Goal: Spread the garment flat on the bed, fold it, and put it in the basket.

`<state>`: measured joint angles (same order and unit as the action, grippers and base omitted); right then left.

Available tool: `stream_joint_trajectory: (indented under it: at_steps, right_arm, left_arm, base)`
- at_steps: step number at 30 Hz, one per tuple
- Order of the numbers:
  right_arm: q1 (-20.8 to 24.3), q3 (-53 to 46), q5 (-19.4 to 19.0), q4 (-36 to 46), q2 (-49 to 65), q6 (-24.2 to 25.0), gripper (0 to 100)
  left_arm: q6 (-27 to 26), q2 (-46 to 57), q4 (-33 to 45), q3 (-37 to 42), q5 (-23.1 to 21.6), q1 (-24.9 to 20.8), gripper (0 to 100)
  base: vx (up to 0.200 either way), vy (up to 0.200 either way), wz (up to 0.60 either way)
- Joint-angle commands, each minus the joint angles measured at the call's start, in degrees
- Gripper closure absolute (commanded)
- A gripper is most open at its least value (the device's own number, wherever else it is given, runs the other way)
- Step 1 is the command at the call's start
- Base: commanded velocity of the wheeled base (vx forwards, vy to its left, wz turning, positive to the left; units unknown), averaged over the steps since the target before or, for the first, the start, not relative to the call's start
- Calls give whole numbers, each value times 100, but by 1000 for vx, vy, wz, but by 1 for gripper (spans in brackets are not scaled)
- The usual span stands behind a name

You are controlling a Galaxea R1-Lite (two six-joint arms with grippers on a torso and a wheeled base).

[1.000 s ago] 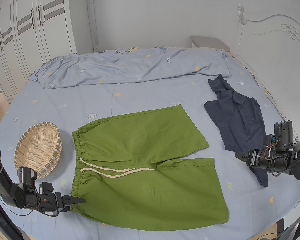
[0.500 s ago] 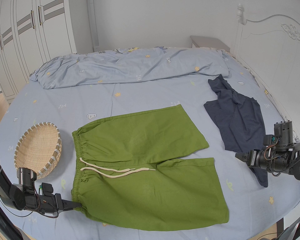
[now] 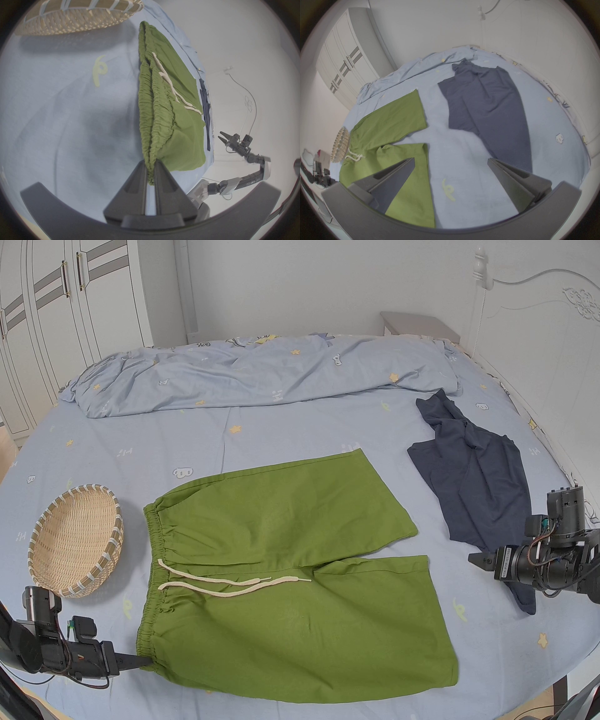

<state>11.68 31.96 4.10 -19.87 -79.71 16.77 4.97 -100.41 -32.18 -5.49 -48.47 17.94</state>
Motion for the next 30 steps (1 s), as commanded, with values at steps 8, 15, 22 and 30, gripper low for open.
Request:
stream_joint_trajectory:
  at_steps: [8, 15, 22, 30]
  right_arm:
    - [71, -551, -2255, 721, 9, -43, 0]
    - [-60, -683, -2923, 713, -264, -51, 0]
    - [-52, -929, -3363, 730, -712, -113, 0]
    - [89, -1087, -3899, 757, -1125, -394, 0]
  left_arm:
    - [-840, -57, 327, 135, 13, 710, 100]
    - [-840, -119, 283, 118, 22, 798, 100]
    - [-840, -215, 230, 100, 13, 807, 100]
    - [-840, -347, 107, 92, 13, 807, 100]
  base:
    - [0, 0, 0]
    - [0, 0, 0]
    - [0, 0, 0]
    - [0, 0, 0]
